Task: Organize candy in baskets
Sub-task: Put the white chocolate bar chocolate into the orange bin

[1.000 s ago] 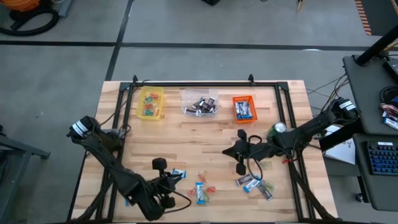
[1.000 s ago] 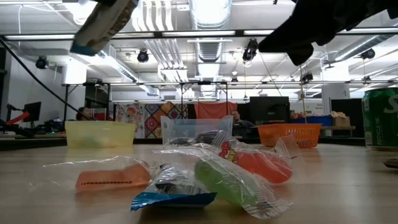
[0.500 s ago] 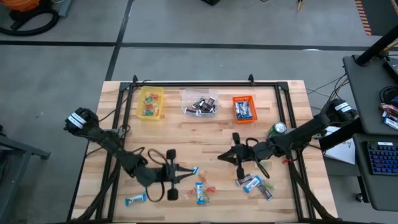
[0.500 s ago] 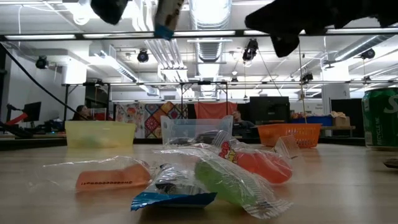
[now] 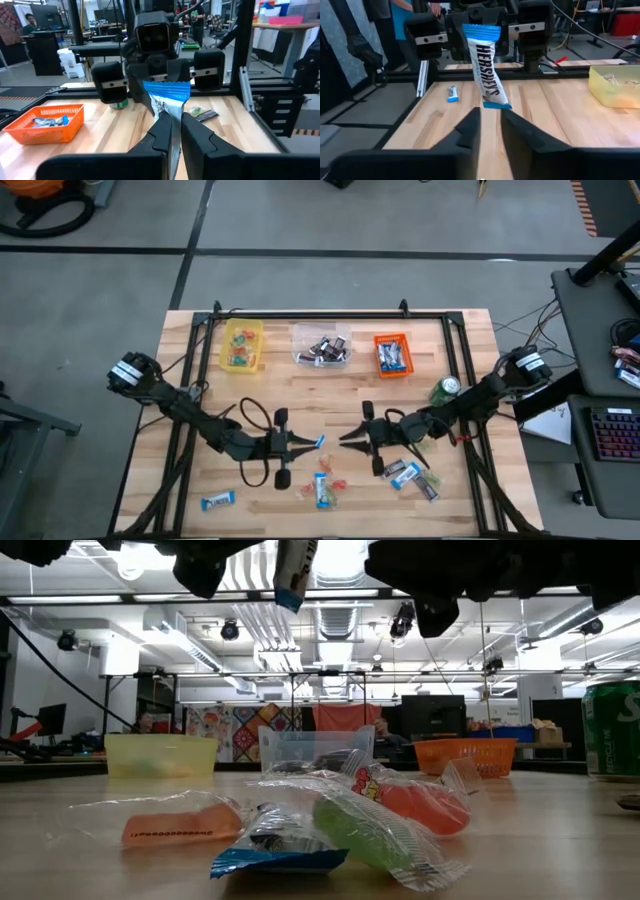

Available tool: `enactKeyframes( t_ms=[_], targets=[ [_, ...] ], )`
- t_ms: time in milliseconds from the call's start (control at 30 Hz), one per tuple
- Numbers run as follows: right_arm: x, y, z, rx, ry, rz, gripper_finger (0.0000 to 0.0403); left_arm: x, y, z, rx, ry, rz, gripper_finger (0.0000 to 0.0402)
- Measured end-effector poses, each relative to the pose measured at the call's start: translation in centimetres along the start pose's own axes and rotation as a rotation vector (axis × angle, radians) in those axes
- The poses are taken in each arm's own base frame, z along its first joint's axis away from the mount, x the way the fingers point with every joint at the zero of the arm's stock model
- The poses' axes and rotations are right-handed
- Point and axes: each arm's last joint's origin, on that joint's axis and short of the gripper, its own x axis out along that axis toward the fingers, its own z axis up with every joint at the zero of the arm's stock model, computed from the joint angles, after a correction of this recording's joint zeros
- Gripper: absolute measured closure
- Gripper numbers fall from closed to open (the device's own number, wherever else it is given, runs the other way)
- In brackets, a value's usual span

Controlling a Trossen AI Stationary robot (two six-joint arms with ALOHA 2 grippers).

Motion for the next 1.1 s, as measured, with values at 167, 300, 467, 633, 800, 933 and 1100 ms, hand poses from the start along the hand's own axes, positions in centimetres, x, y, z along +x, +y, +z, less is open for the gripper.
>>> enactKeyframes(
  t_ms=[167,300,467,633,800,933,1100],
  targets=[
    [0.3,0.1,0.5,0.002,-0.014,0.001,0.0260,0.1,0.0,0.2,-0.008,-0.011,0.001,0.0396],
    [0.7,0.1,0.4,-0.001,-0.017,-0.042,0.0204,0.2,0.3,0.7,-0.045,-0.054,0.011,0.0396],
    [1.7,0.1,0.2,-0.019,-0.015,-0.130,0.0163,0.8,0.6,0.7,-0.108,-0.121,0.031,0.0396],
    [2.8,0.5,0.1,-0.066,-0.009,-0.078,0.0152,1.4,0.4,-0.4,-0.099,-0.113,0.025,0.0396],
    [3.6,0.8,0.4,-0.091,-0.016,-0.046,0.0156,1.7,0.0,-1.3,-0.106,-0.101,-0.063,0.0396],
    [3.7,1.0,0.4,-0.105,-0.013,-0.006,0.0158,1.8,-0.3,-1.6,-0.112,-0.109,-0.128,0.0396],
    [3.7,1.3,0.4,-0.105,-0.011,0.098,0.0161,2.1,-0.3,-2.2,-0.114,-0.105,-0.127,0.0396]
  ],
)
